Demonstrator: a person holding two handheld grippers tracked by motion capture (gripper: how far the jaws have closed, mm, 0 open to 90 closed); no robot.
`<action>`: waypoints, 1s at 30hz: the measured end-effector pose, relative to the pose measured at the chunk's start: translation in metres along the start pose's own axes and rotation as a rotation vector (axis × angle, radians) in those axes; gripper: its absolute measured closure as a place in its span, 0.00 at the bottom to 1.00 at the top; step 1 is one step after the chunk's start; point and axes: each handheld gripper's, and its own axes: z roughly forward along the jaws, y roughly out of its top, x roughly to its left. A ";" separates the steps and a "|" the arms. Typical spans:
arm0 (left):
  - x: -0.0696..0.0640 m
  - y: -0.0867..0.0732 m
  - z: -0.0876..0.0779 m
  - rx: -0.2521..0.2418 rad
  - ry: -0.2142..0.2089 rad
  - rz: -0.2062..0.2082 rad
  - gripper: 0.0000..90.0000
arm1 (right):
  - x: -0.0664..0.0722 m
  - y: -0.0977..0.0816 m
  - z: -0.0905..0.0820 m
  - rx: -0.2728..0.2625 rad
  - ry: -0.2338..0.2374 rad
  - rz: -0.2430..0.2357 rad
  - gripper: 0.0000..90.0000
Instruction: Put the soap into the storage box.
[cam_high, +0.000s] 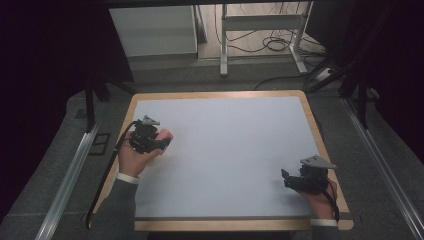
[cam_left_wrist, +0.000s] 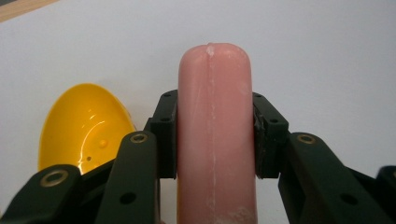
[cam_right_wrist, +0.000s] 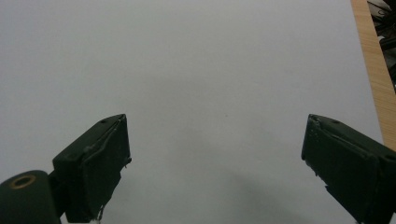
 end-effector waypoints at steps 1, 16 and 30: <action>0.001 0.000 0.000 0.000 0.000 -0.002 0.67 | 0.000 0.000 0.000 -0.001 -0.001 0.003 0.08; 0.012 0.000 -0.005 -0.005 0.021 -0.027 0.67 | 0.000 0.000 0.000 0.002 -0.001 0.001 0.08; 0.022 0.000 -0.009 -0.001 0.039 -0.039 0.67 | 0.001 0.000 0.001 0.002 -0.001 -0.002 0.08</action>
